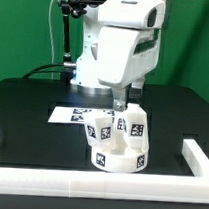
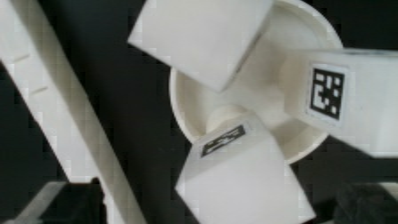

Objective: Assemble stool

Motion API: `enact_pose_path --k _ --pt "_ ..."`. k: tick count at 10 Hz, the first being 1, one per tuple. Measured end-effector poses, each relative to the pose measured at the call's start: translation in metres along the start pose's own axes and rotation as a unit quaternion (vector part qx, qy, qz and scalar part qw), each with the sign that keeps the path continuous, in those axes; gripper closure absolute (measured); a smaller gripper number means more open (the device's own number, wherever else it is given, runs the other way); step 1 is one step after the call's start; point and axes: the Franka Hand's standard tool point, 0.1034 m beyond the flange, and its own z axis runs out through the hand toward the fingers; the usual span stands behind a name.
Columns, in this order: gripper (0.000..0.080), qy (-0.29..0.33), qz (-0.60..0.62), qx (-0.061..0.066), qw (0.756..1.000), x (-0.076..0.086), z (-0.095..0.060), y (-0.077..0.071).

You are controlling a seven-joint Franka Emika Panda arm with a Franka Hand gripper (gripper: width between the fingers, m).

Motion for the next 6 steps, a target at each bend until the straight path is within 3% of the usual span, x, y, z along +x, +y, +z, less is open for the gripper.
enact_pose_path --k 2,6 --pt "0.0150 -0.006 -0.079 -0.001 0.997 0.002 0.005 -0.004" --pt "0.0150 -0.010 -0.095 0.005 0.995 0.011 0.014 -0.011"
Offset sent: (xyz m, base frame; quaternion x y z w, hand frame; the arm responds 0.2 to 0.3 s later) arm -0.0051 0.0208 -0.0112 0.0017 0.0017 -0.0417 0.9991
